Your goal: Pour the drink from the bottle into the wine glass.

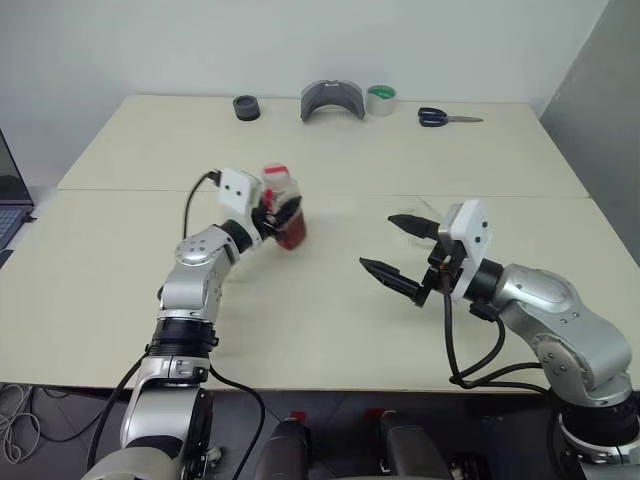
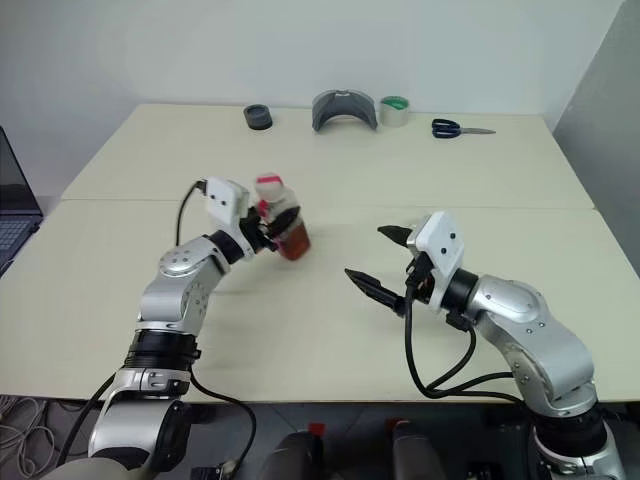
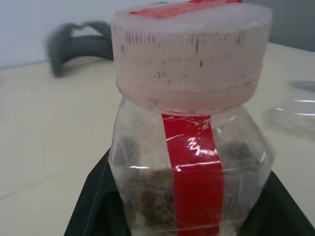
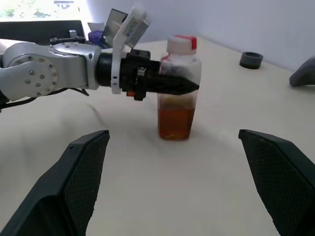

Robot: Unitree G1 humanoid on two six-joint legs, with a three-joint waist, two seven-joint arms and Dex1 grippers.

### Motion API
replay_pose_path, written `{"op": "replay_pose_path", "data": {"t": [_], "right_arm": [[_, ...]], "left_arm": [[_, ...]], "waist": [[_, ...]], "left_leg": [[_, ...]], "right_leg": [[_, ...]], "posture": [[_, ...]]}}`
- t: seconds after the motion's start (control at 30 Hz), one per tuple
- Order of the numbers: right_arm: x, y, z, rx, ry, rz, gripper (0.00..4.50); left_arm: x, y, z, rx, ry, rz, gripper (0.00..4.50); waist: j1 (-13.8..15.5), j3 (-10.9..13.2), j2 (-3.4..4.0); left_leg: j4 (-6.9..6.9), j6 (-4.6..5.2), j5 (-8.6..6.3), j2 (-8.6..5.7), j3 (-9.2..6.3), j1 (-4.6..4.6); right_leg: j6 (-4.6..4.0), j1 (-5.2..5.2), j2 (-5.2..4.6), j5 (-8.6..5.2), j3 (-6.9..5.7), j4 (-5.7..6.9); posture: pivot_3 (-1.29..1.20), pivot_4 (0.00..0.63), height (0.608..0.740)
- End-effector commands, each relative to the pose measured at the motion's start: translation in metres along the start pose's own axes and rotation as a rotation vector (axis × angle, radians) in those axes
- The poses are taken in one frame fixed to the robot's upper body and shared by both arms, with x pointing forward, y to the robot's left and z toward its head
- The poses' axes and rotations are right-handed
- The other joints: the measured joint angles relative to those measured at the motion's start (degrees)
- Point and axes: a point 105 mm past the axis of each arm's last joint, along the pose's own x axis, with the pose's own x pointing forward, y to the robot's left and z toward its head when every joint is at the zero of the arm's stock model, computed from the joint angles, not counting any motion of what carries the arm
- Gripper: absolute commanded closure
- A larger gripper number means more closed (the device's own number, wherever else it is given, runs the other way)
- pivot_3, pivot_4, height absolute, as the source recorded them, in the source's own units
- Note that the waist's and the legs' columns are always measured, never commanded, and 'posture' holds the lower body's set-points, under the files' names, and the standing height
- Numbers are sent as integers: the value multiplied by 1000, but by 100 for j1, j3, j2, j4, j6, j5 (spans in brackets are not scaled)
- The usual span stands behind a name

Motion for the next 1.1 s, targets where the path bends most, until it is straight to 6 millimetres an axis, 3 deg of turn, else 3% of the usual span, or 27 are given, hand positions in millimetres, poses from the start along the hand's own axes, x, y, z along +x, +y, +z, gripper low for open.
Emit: {"op": "replay_pose_path", "data": {"t": [0.03,0.1,0.27,0.6,0.93,1.03,1.1], "right_arm": [[-6,3,21,-43,-44,-28,0],[-4,5,26,-33,-50,-42,0],[9,6,29,-37,-25,-83,0],[32,7,31,7,-31,-128,0],[40,3,23,45,-10,-152,0],[41,2,24,48,-20,-154,641],[41,3,24,50,-25,-146,1327]], "left_arm": [[0,-50,23,75,-59,-325,2651],[-2,-69,23,99,-54,-465,2652],[2,-88,25,135,-39,-652,2652],[15,-100,26,180,-56,-761,2652],[16,-101,27,180,-71,-761,2652],[15,-101,27,182,-71,-756,2652],[15,-100,27,182,-71,-752,2652]], "waist": [[-5,0,0],[-3,0,0],[-17,0,1],[-13,1,1],[-15,1,1],[-16,1,1],[-16,1,1]], "left_leg": [[0,0,0,0,0,0],[-1,0,0,0,1,0],[-1,1,0,2,1,2],[-1,2,-1,0,0,-2],[0,2,-1,0,0,-1],[-1,2,-1,0,0,-1],[-1,2,-1,0,0,-1]], "right_leg": [[0,0,0,0,0,1],[0,0,1,0,2,0],[0,0,5,0,2,1],[0,-1,4,0,1,-2],[0,-3,4,0,2,0],[0,-3,4,0,2,0],[0,-3,4,0,2,0]], "posture": [[0,150,740],[0,150,740],[0,150,740],[0,150,740],[0,150,740],[0,150,740],[0,150,740]]}}
